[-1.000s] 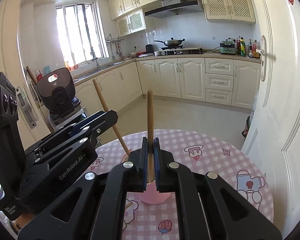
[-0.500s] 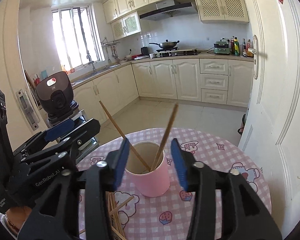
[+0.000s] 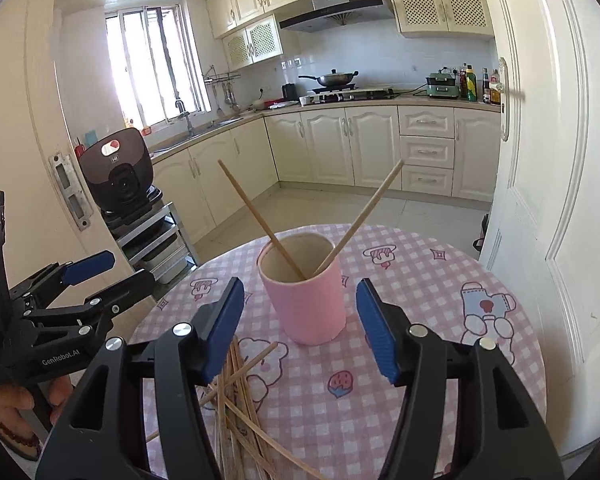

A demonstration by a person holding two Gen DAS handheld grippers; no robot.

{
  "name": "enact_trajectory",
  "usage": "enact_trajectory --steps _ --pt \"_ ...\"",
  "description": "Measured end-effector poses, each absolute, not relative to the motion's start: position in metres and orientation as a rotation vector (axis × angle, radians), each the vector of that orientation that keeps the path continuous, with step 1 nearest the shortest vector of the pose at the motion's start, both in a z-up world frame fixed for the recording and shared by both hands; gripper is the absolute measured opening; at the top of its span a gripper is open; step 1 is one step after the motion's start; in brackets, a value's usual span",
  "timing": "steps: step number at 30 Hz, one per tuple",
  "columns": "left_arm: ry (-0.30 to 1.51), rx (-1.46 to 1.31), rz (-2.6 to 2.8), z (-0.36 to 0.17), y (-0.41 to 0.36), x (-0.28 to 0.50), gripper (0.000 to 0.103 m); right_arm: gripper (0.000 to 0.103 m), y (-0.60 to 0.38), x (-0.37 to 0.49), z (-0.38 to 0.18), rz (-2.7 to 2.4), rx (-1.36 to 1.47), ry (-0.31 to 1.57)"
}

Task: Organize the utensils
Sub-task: 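Return to the stick pile, right tool grasps a stick while left tool grasps one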

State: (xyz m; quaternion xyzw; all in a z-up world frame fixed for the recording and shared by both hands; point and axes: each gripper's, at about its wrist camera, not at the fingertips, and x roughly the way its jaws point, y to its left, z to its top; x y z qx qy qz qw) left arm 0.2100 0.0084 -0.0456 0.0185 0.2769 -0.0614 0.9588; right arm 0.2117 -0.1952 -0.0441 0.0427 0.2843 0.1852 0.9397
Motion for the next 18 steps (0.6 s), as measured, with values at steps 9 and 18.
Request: enact_trajectory --steps 9,18 --pt "0.725 0.032 -0.119 -0.084 0.027 0.199 0.082 0.055 -0.159 0.203 -0.084 0.454 0.037 0.732" --pt "0.779 -0.001 -0.058 -0.104 0.056 0.198 0.082 0.048 -0.1 0.217 -0.118 0.539 -0.043 0.864"
